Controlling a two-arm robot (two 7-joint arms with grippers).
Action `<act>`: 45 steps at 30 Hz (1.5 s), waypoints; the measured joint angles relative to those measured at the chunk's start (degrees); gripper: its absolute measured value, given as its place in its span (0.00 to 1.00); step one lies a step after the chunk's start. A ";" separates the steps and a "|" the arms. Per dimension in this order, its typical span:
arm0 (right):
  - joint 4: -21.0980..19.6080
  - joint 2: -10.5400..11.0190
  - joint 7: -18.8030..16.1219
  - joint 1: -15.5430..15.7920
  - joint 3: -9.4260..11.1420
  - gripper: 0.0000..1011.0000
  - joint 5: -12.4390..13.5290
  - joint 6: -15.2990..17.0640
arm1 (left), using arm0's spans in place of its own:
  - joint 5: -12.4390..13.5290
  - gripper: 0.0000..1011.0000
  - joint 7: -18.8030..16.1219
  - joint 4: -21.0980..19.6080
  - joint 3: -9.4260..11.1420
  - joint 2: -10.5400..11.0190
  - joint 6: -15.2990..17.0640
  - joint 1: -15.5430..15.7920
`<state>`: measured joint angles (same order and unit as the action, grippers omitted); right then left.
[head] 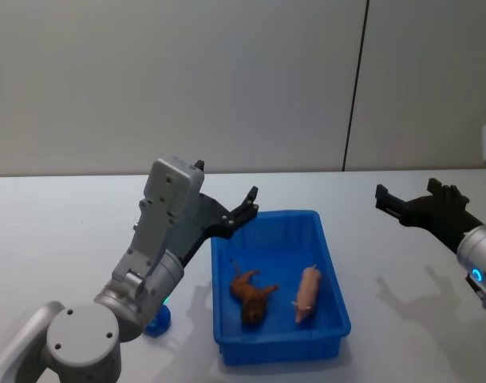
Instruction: Pick up the two dolls from the table and place them into the box.
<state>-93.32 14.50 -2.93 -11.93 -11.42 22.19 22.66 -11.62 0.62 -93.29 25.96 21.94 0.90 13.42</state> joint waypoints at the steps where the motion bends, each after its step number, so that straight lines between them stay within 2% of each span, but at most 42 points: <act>1: -0.01 0.02 0.06 0.03 0.02 0.99 -0.01 -0.03 | -0.07 0.99 0.00 -0.08 -0.01 0.03 0.07 -0.06; 9: -0.14 0.19 0.62 0.21 0.20 0.99 -0.10 -0.33 | -1.56 0.99 -1.12 -2.17 -0.39 1.26 2.02 -1.67; 15: -0.18 0.27 0.88 0.29 0.25 0.99 -0.13 -0.45 | -3.75 0.99 -3.83 -5.51 -0.90 3.55 4.74 -4.54; 21: -0.21 0.31 1.05 0.33 0.30 0.99 -0.16 -0.54 | -7.12 0.99 -8.31 -11.16 -1.53 7.88 8.15 -10.01; 22: -0.21 0.31 1.05 0.33 0.30 0.99 -0.16 -0.54 | -7.12 0.99 -8.31 -11.16 -1.53 7.88 8.15 -10.01; 24: -0.23 0.32 1.09 0.34 0.32 0.99 -0.18 -0.56 | -8.75 0.99 -10.31 -13.35 -1.72 9.63 9.67 -12.37; 25: -0.23 0.32 1.11 0.35 0.32 0.99 -0.18 -0.56 | -8.75 0.99 -10.31 -13.35 -1.72 9.63 9.67 -12.37; 31: -0.26 0.35 1.16 0.38 0.36 0.99 -0.19 -0.61 | -12.18 0.99 -13.88 -17.47 -2.07 13.05 13.15 -17.15; 39: -0.26 0.38 1.21 0.40 0.36 0.99 -0.19 -0.65 | -15.33 0.99 -16.86 -19.74 -2.46 14.96 17.35 -20.45; 45: -0.26 0.38 1.24 0.41 0.36 0.99 -0.19 -0.65 | -16.58 0.99 -17.85 -19.67 -2.84 15.06 19.39 -21.27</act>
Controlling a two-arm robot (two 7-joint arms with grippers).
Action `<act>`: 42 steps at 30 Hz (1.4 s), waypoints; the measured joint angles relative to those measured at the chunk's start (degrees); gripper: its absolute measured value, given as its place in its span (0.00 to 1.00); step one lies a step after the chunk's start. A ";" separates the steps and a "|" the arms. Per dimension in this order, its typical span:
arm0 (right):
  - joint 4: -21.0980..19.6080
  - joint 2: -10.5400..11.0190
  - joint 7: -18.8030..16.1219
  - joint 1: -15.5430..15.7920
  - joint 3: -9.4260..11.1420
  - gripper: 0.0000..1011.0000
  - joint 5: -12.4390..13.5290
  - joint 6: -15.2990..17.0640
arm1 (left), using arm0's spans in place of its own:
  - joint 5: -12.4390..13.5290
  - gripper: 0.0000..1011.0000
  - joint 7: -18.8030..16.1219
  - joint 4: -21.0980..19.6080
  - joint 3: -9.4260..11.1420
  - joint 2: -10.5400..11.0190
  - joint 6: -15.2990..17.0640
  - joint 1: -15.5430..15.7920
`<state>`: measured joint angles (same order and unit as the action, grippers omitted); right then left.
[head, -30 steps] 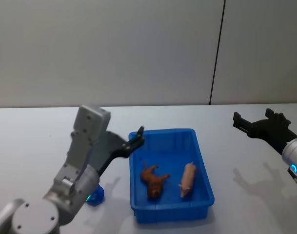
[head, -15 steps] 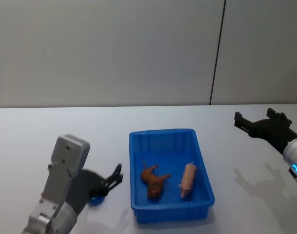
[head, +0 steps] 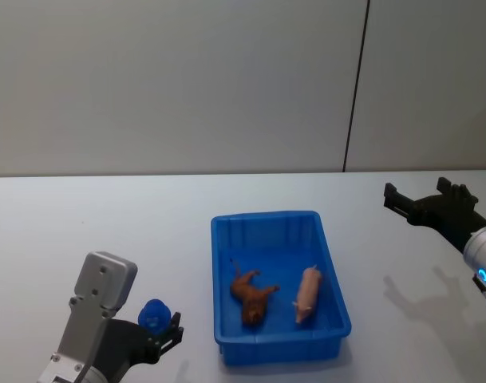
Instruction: Pick up the two dolls from the table and place them into the box.
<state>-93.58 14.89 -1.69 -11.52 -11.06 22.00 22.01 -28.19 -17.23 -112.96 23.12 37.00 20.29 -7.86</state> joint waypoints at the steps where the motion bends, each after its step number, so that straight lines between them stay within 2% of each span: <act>1: 0.00 0.00 0.01 0.00 0.00 0.99 0.00 0.00 | -0.04 0.99 0.00 0.15 -0.05 -0.07 0.09 0.00; 6: 0.00 0.00 0.01 0.00 0.00 0.99 0.00 0.00 | -0.10 0.99 0.24 1.40 -0.29 -0.77 0.79 0.42; 26: 0.01 0.00 0.00 0.00 0.00 0.99 0.01 0.01 | 1.50 0.99 5.09 8.97 -0.73 -4.91 1.12 3.63; 37: 0.01 0.00 0.00 0.00 -0.01 0.99 0.01 0.01 | 1.44 0.99 6.21 13.04 -1.16 -6.89 0.14 5.24; 42: 0.01 0.00 0.00 0.00 0.00 0.99 0.01 0.01 | 1.61 0.99 7.27 15.32 -1.38 -8.41 -0.27 7.01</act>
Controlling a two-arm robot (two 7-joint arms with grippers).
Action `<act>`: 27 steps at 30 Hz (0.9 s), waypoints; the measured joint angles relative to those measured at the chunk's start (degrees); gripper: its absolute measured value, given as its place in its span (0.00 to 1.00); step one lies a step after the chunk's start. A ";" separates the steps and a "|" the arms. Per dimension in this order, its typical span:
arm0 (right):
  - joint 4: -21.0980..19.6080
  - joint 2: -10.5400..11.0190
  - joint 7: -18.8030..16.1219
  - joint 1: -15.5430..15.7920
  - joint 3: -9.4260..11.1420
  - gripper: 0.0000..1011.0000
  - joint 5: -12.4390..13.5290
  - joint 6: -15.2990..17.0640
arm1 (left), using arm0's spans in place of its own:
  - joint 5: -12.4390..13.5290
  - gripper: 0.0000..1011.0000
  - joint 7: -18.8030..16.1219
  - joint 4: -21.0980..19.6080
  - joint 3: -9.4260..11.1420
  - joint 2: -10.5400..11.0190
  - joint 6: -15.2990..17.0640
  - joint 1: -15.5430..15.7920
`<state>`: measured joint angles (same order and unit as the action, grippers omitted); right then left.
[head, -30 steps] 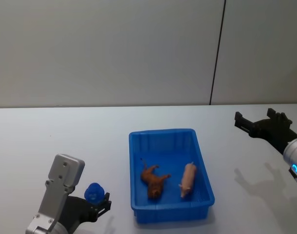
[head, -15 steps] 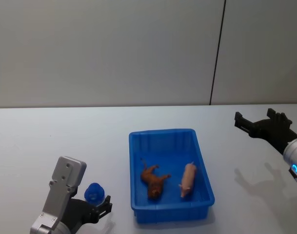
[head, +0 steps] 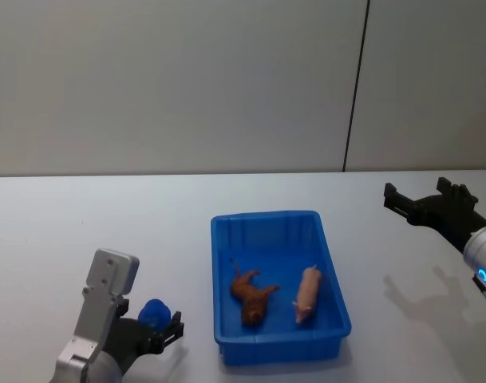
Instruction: Pick up the two dolls from the table and place them into the box.
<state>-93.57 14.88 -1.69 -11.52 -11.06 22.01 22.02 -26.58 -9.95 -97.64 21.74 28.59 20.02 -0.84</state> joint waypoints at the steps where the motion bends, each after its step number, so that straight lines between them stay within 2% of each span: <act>1: 0.00 0.00 0.00 0.00 0.00 0.99 0.00 0.00 | 0.03 0.99 0.10 0.31 -0.04 -0.21 0.00 0.29; 12: 0.00 0.00 0.00 0.00 0.00 0.99 0.00 0.00 | 0.94 0.99 2.07 3.77 -0.60 -3.11 2.58 4.44; 27: 0.00 0.00 0.00 0.00 0.00 0.99 0.00 0.00 | 1.41 0.99 3.06 4.66 -1.29 -4.34 8.50 6.48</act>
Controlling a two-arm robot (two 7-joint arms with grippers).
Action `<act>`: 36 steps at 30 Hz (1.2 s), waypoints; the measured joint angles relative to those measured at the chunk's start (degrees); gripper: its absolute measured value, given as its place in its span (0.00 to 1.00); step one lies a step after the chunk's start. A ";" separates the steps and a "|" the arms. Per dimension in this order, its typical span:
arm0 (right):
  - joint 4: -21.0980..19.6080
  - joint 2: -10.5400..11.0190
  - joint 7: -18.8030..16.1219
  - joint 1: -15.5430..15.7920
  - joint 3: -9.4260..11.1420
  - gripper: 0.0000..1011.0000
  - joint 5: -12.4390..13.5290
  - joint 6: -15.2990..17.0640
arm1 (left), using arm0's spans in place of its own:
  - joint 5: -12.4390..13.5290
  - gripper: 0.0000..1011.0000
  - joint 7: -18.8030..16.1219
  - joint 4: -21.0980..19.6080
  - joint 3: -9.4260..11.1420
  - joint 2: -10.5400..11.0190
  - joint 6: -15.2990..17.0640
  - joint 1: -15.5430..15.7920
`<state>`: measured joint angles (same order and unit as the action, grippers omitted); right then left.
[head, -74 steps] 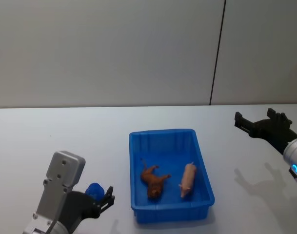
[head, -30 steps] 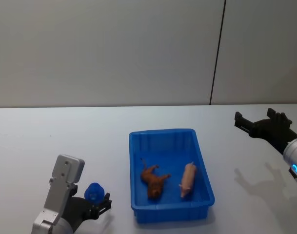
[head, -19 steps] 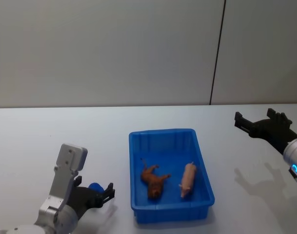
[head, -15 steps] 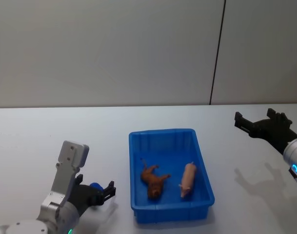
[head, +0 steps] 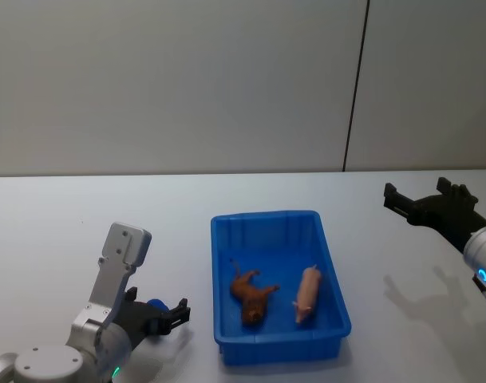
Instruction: Pick up the two dolls from the table and place them into the box.
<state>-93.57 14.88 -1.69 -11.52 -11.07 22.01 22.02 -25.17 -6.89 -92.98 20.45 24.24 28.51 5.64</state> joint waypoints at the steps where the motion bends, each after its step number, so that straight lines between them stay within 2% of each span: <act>1: 0.00 0.00 0.00 0.00 0.00 0.99 0.00 0.00 | 0.00 0.99 -0.04 0.00 -0.04 -0.04 0.22 0.02; 16: 0.00 0.00 0.00 0.00 0.00 0.99 0.00 0.00 | -0.07 0.99 -0.95 -0.15 -0.42 -0.79 2.45 0.30; 36: 0.00 0.00 0.00 0.00 0.00 0.99 0.00 0.00 | -0.07 0.99 -0.03 -0.99 -0.64 -0.85 5.08 -0.55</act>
<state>-93.57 14.88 -1.68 -11.53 -11.06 22.01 22.02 -25.24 -6.92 -93.96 19.81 23.39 33.59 5.09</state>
